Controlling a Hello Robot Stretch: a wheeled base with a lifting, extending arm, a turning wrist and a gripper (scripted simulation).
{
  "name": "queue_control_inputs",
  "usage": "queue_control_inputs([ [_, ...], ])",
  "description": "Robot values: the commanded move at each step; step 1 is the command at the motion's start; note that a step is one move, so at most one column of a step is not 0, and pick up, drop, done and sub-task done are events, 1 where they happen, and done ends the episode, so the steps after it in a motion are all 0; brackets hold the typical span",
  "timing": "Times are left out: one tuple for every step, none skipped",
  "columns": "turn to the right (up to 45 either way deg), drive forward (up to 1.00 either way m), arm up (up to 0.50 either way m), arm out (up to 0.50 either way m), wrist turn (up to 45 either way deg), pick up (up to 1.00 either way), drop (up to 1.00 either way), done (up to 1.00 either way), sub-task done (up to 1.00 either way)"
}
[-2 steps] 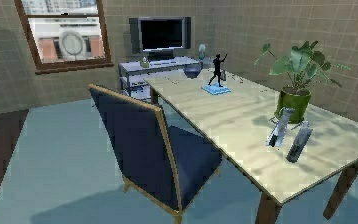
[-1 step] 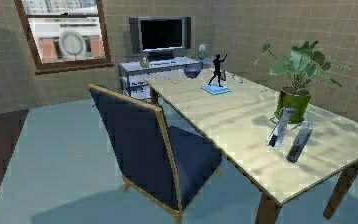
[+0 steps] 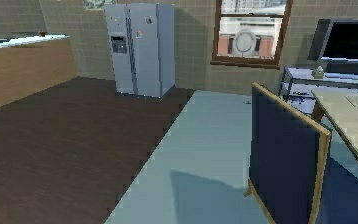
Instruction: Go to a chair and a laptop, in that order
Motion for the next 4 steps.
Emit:
queue_control_inputs([
  [-3.0,0.0,0.0,0.0,0.0,0.0,0.0,0.0,0.0],
  [0.0,0.2,0.0,0.0,0.0,0.0,0.0,0.0,0.0],
  [45.0,0.0,0.0,0.0,0.0,0.0,0.0,0.0,0.0],
  [45.0,0.0,0.0,0.0,0.0,0.0,0.0,0.0,0.0],
])
